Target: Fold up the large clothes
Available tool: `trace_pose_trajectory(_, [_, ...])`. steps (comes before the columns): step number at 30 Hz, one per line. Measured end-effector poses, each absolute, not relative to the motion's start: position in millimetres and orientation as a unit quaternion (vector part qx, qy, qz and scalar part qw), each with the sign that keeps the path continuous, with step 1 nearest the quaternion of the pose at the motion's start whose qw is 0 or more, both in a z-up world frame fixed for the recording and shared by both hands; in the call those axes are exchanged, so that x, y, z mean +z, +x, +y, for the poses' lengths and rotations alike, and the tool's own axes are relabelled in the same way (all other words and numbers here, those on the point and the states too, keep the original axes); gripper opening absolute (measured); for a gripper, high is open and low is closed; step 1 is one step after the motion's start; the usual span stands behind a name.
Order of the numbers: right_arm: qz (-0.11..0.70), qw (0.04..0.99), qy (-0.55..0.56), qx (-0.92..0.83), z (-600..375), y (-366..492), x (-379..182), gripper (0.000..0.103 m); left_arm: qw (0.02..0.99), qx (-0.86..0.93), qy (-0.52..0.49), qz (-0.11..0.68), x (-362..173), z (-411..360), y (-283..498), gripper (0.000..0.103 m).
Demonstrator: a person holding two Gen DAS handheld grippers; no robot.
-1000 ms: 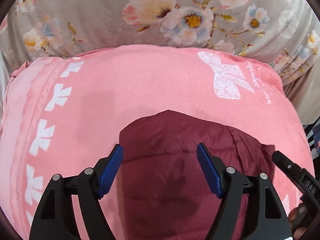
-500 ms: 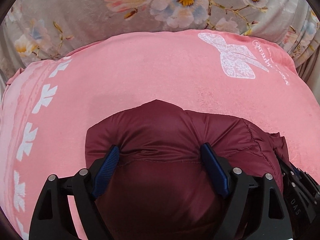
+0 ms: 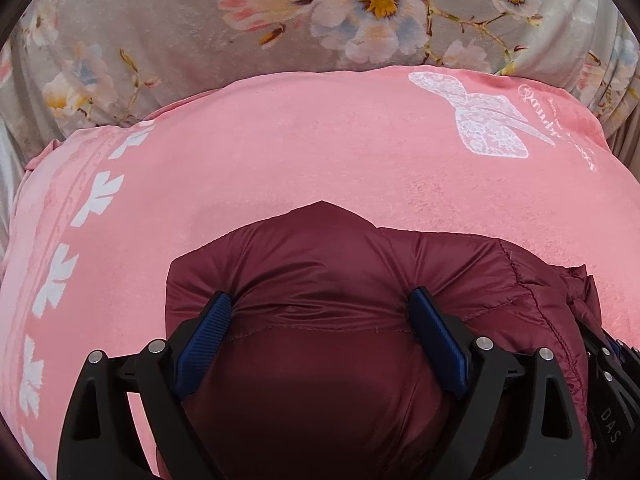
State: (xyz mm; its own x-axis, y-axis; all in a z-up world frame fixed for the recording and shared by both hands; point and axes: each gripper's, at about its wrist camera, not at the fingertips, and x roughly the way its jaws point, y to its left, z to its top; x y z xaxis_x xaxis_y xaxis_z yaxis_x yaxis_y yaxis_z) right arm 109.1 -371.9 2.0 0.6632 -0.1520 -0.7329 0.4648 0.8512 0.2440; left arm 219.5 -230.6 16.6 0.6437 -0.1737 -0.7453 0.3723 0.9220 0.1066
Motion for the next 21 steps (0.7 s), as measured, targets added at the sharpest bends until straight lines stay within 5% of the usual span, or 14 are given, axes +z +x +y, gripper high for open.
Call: trace_pose_trajectory(21, [0.372, 0.887, 0.214, -0.17, -373.1, 110.3, -0.1, 0.012, 0.902, -0.147, 0.127, 0.386, 14.3, -230.9, 220.2, 0.089])
